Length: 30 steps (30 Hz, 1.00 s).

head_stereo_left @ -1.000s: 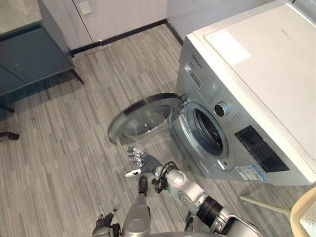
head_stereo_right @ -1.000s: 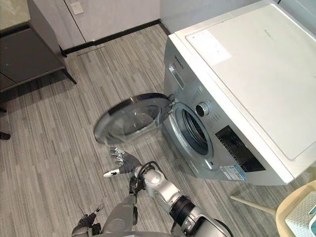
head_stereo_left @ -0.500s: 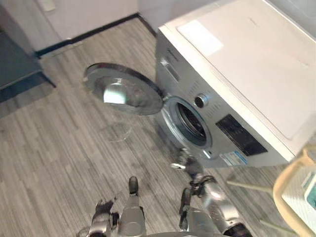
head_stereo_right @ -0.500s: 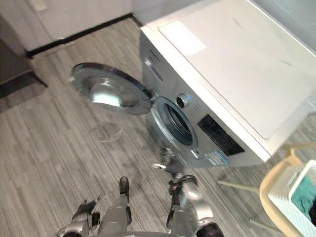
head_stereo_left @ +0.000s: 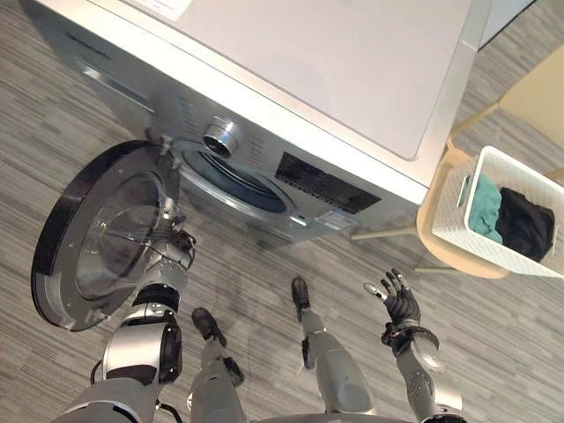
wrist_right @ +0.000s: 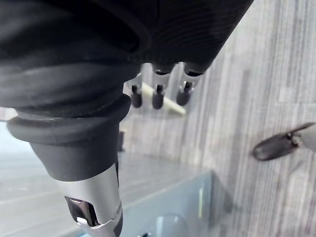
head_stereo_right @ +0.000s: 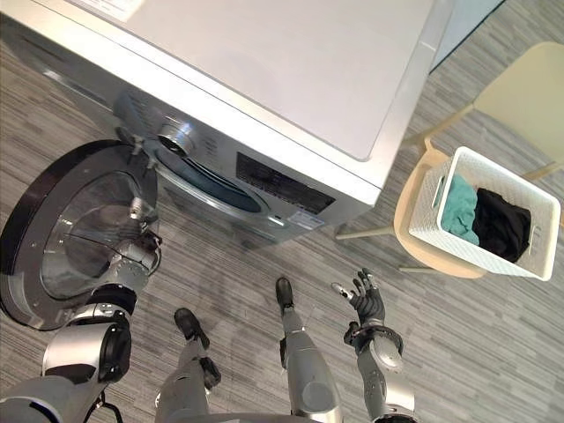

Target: Pick up the laundry basket with both hands and put the clothes into the washing machine.

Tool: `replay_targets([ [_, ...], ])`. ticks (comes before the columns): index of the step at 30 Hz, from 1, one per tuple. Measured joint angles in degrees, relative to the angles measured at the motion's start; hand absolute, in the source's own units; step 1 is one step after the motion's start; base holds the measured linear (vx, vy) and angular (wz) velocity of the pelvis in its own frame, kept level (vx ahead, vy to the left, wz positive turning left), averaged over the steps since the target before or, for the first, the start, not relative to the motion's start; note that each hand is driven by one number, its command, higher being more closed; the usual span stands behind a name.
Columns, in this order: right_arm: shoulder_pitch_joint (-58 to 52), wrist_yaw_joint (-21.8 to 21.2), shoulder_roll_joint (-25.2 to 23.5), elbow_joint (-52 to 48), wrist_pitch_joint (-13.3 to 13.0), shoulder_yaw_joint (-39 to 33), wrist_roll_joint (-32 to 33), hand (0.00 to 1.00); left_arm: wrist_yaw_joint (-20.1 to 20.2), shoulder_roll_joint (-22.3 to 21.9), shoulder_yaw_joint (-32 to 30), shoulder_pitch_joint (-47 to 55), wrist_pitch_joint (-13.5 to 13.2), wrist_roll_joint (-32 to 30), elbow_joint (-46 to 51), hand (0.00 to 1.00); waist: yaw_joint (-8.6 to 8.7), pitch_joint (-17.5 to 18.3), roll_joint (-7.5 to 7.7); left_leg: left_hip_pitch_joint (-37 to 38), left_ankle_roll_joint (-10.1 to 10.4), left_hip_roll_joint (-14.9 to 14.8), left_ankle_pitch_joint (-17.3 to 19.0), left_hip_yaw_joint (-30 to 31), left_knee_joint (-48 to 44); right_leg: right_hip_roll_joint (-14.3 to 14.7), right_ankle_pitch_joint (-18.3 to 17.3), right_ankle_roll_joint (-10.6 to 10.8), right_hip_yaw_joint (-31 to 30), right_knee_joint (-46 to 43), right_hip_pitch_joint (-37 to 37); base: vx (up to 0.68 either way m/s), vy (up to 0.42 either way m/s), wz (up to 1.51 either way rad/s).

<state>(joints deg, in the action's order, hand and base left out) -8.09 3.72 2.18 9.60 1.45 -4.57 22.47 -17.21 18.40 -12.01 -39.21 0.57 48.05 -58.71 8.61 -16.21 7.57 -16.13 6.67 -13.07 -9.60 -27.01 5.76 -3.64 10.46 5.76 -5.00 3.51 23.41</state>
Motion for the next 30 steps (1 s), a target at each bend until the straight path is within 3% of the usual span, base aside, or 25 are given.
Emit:
replay_targets([
  [3,-0.99,0.14,-0.54,-2.21,-0.1,0.01,0.14,0.0,-0.93,-1.38,-0.79,-1.63,-1.22,5.03,1.23,0.0,-0.15,-0.53,-0.21,-0.47,0.39,-0.91,-0.03,0.08,0.08,0.81,0.23,-0.3,0.24,0.72,0.07,0.0,-0.051,-0.04],
  [10,-3.66,-0.23,-0.73,-4.37,-0.25,0.19,0.01,0.0,-2.85,-2.9,-5.47,0.11,-2.07,5.18,4.66,0.0,-0.86,-1.58,-0.57,-0.6,0.47,-1.02,-0.08,0.61,-0.28,0.79,0.22,-0.3,1.05,0.78,-0.25,-0.01,-0.001,0.05],
  [16,-5.93,-1.38,-0.74,-4.14,-0.14,0.19,-0.78,0.0,-2.1,-5.07,-8.89,8.5,-3.05,2.18,5.36,0.0,-2.66,-2.68,-2.82,1.35,0.55,-0.71,-0.12,3.73,-0.31,0.19,-0.22,-0.36,4.51,1.78,-4.85,-0.01,0.007,0.29],
  [21,-5.73,-1.49,-0.78,0.86,-0.01,-0.14,-2.85,0.0,-1.42,-9.94,-8.44,19.64,-3.03,-0.52,5.34,0.0,-3.72,-2.36,-4.11,3.63,0.53,0.26,-0.09,5.9,-0.31,-0.76,-1.5,0.08,6.86,1.54,-8.89,-0.01,0.02,0.32],
  [24,-4.91,-1.53,-0.8,6.14,0.19,-0.6,-4.32,0.0,1.05,-14.09,-5.87,28.67,-2.06,-5.64,6.95,0.0,-4.41,-0.4,-5.34,4.82,0.26,1.29,0.18,6.63,-0.29,-1.63,-2.38,0.6,8.02,1.34,-10.67,0.01,0.03,0.25],
  [26,-3.28,-1.45,-0.79,12.9,0.26,-2.95,-6.82,0.0,2.98,-16.81,-2.5,35.39,-1.92,-11.55,7.41,0.0,-4.87,1.9,-7.25,5.78,0.0,2.07,0.37,8.0,-0.25,-2.49,-3.07,0.92,9.33,1.2,-12.59,0.01,0.03,0.34],
  [30,-0.09,-1.1,-0.52,27.9,0.42,-7.8,-9.59,0.0,6.37,-18.15,-1.25,42.26,-1.15,-19.18,4.03,0.0,-6.39,4.96,-9.62,8.81,0.08,2.47,1.15,10.23,0.07,-2.88,-5.0,1.14,11.76,0.49,-16.95,0.01,0.031,0.4],
])
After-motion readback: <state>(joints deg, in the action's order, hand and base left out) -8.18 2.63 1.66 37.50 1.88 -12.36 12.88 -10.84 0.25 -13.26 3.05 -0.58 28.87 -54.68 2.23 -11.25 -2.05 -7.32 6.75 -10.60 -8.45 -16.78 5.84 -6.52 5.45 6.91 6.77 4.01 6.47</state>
